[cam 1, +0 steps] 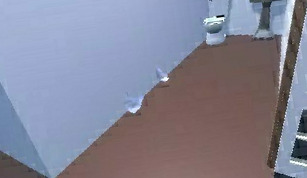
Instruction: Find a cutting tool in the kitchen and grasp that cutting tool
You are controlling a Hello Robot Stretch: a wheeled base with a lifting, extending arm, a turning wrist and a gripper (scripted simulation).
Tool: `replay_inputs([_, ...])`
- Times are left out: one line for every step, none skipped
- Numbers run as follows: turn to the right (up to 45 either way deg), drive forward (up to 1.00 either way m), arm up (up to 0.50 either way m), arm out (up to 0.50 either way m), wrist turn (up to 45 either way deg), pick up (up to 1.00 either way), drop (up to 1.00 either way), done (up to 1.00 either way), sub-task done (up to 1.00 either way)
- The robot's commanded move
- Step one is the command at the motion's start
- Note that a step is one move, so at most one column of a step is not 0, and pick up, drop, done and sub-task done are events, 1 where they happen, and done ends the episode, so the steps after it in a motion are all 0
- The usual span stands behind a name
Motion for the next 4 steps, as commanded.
replay_inputs([33.0, 0.0, 0.0, 0.0, 0.0, 0.0, 0.0, 0.0, 0.0])
replay_inputs([0.0, 0.2, 0.0, 0.0, 0.0, 0.0, 0.0, 0.0, 0.0])
replay_inputs([-45.0, 0.0, 0.0, 0.0, 0.0, 0.0, 0.0, 0.0, 0.0])
replay_inputs([-27.0, 0.0, 0.0, 0.0, 0.0, 0.0, 0.0, 0.0, 0.0])
